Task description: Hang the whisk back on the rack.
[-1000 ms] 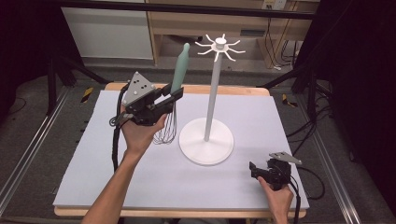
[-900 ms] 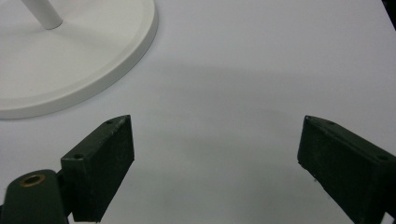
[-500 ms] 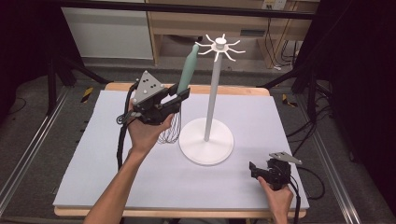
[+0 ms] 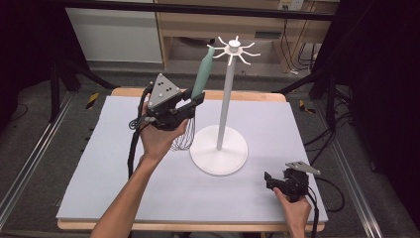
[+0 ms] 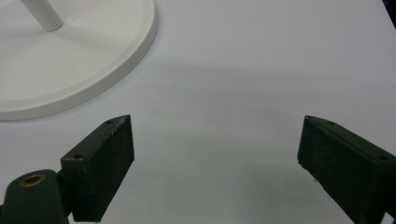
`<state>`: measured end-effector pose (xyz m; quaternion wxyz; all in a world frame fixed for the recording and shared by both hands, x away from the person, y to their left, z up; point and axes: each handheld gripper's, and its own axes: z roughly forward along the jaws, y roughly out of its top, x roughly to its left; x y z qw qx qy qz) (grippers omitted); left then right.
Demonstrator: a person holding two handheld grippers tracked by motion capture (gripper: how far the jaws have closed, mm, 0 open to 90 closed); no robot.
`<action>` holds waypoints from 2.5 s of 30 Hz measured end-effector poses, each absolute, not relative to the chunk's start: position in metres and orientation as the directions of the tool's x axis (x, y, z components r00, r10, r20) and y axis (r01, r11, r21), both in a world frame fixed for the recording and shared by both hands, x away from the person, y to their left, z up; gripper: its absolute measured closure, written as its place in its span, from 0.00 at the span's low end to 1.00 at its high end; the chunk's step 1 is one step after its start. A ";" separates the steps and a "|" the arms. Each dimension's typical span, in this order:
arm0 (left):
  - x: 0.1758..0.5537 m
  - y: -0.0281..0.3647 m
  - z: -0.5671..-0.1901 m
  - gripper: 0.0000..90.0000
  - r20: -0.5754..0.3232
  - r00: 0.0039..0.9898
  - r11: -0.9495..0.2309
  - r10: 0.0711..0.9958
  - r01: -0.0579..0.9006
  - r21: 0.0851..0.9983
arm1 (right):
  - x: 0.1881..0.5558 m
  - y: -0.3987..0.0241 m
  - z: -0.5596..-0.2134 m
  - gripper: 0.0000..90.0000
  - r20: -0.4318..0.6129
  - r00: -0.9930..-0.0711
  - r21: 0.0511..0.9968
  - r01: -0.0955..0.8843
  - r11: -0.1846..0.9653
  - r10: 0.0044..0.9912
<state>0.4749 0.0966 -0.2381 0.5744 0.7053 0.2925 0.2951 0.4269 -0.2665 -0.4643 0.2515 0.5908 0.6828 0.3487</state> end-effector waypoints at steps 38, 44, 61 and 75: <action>0.473 0.090 -0.244 0.76 0.125 0.611 -0.213 0.782 0.073 0.974 | 0.427 -0.265 -0.465 0.13 0.066 -0.177 0.769 0.637 0.063 0.982; 0.472 0.101 -0.242 0.76 0.118 0.598 -0.199 0.793 0.071 0.977 | 0.428 -0.265 -0.465 0.13 0.064 -0.177 0.766 0.639 0.065 0.982; 0.503 0.112 -0.241 0.76 0.092 0.586 -0.179 0.805 0.092 0.980 | 0.428 -0.266 -0.465 0.13 0.065 -0.174 0.766 0.640 0.063 0.983; 0.512 0.105 -0.240 0.76 0.113 0.591 -0.202 0.799 0.086 0.976 | 0.427 -0.267 -0.465 0.13 0.069 -0.169 0.767 0.639 0.056 0.983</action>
